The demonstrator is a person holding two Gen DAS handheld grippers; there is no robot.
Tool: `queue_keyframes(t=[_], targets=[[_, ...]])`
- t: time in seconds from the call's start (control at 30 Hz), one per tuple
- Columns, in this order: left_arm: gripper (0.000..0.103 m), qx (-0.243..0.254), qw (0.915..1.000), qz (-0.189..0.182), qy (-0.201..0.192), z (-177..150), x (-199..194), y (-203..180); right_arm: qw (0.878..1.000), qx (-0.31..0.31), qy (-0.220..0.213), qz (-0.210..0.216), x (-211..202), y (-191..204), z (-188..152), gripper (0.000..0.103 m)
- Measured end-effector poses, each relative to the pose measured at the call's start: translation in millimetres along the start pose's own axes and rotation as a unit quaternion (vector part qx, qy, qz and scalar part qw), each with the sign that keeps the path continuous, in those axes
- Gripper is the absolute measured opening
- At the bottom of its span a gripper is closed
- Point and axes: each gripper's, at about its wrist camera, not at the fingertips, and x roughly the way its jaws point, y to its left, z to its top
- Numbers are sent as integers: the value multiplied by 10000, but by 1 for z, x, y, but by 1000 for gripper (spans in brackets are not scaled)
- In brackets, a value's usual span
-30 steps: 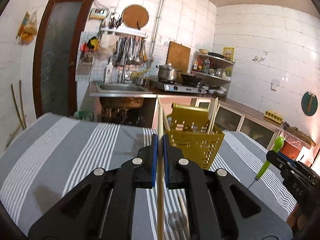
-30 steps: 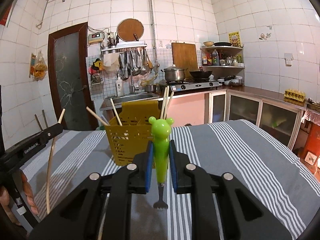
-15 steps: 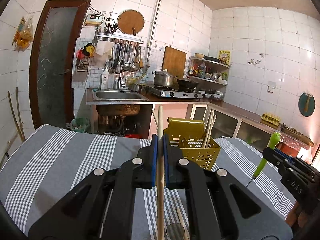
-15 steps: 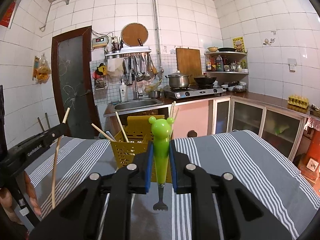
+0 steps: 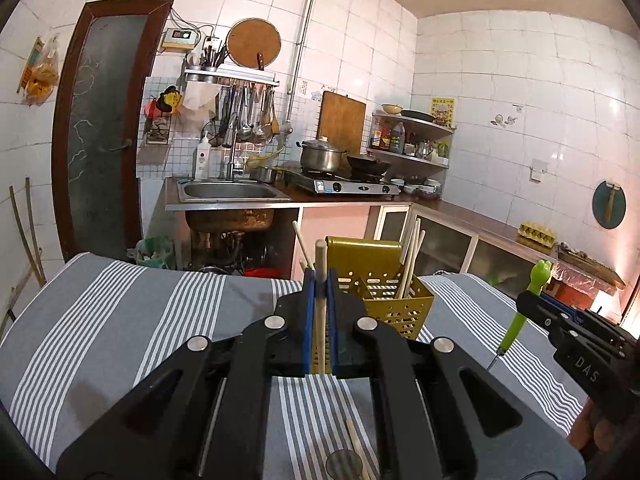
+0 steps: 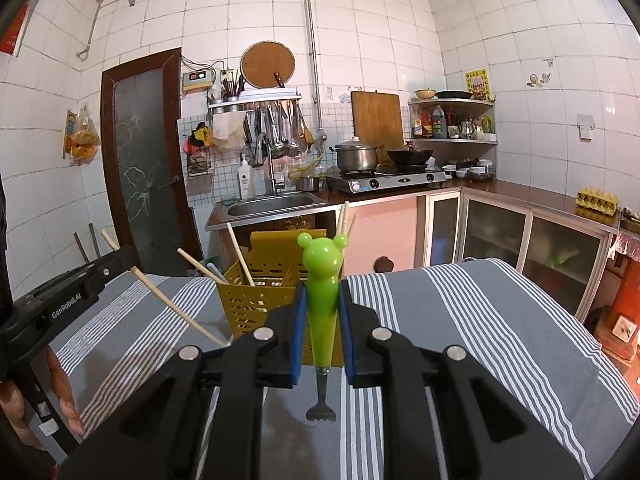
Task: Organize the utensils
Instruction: 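Lower the chopstick with the left tool while the right tool lowers the fork over the holder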
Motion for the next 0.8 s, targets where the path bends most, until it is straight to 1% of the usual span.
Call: queue_keyframes(t=[0.1,0.27,0.43,0.53,0.67,0.8], targets=[[4,4,10000,-48,-3,7,-1,0,10000,15,-21,-32,1,-3,4,16],[4,136,9998,-84,-114,22,-8,-7,10000,66,11,-37,6,-7,9,16],[4,240,9992,-115,-297,40,-14,-14,9999,96,-85,-51,8,-10,22,16],[4,202,9987,-177,-433,55,-17,-17,9997,57,-232,-75,8,-8,39,16],[4,228,9967,-225,-748,83,-20,-26,9987,1,-508,-88,10,-4,70,16],[4,276,9948,-266,-947,107,-10,-35,9974,-52,-708,-113,25,3,99,16]])
